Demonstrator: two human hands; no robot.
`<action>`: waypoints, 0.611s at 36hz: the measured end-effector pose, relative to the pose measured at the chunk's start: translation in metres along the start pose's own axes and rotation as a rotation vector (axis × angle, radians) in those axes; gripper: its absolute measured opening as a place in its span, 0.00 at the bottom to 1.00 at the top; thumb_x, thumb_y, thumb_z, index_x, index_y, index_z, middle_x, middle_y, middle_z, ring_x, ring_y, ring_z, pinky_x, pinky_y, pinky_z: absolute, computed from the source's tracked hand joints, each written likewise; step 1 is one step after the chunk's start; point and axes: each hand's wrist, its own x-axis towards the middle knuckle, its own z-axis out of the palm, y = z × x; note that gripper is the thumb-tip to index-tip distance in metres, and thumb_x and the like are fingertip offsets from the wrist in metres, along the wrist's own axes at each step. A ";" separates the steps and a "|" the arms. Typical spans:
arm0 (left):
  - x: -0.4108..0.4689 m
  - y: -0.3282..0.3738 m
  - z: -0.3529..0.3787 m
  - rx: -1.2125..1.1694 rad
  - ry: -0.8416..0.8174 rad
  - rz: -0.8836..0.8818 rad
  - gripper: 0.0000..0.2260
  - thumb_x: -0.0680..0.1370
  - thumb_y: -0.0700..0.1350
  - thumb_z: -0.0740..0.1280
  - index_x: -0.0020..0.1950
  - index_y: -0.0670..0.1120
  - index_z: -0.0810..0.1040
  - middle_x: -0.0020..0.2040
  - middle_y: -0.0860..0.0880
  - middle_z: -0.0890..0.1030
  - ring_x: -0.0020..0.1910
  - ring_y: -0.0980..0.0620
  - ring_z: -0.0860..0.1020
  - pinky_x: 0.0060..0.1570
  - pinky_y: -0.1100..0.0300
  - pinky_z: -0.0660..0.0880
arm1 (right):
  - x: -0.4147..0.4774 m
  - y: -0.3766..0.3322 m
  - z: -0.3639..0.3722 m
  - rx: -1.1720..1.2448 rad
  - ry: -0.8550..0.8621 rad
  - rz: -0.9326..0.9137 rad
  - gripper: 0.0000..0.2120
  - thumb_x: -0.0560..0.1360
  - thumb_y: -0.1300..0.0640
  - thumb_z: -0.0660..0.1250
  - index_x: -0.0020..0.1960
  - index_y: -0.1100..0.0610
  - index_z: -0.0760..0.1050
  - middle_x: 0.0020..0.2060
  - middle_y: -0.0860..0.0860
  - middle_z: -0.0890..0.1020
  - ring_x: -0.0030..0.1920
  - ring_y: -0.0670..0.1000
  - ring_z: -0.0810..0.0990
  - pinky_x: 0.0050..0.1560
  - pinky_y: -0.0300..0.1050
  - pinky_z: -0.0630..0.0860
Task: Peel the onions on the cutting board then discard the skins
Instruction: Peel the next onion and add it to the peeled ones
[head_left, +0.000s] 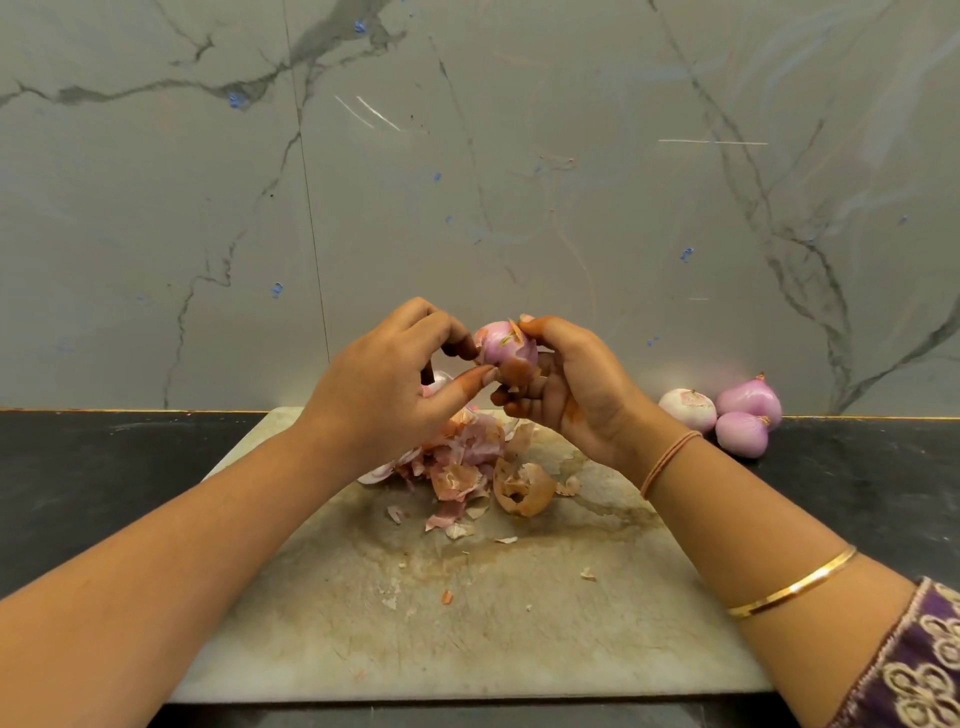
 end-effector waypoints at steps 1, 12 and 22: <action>0.000 0.000 0.000 0.005 0.008 0.000 0.19 0.74 0.64 0.59 0.50 0.50 0.76 0.45 0.56 0.72 0.35 0.57 0.73 0.30 0.63 0.70 | 0.000 0.000 0.000 0.002 -0.004 0.002 0.18 0.81 0.52 0.57 0.60 0.66 0.73 0.41 0.59 0.78 0.30 0.51 0.78 0.30 0.40 0.76; -0.001 0.000 0.003 -0.026 0.015 -0.025 0.10 0.76 0.53 0.61 0.47 0.48 0.76 0.42 0.56 0.72 0.35 0.55 0.73 0.32 0.56 0.73 | 0.000 0.001 0.003 0.019 -0.019 0.003 0.17 0.81 0.53 0.58 0.60 0.66 0.73 0.43 0.60 0.78 0.30 0.52 0.80 0.31 0.40 0.78; 0.000 -0.001 0.002 -0.046 0.048 -0.111 0.05 0.78 0.48 0.64 0.44 0.51 0.72 0.42 0.58 0.71 0.36 0.55 0.72 0.34 0.57 0.71 | 0.000 0.001 0.000 0.014 -0.012 0.007 0.13 0.80 0.53 0.57 0.53 0.61 0.73 0.44 0.62 0.79 0.31 0.51 0.75 0.31 0.40 0.72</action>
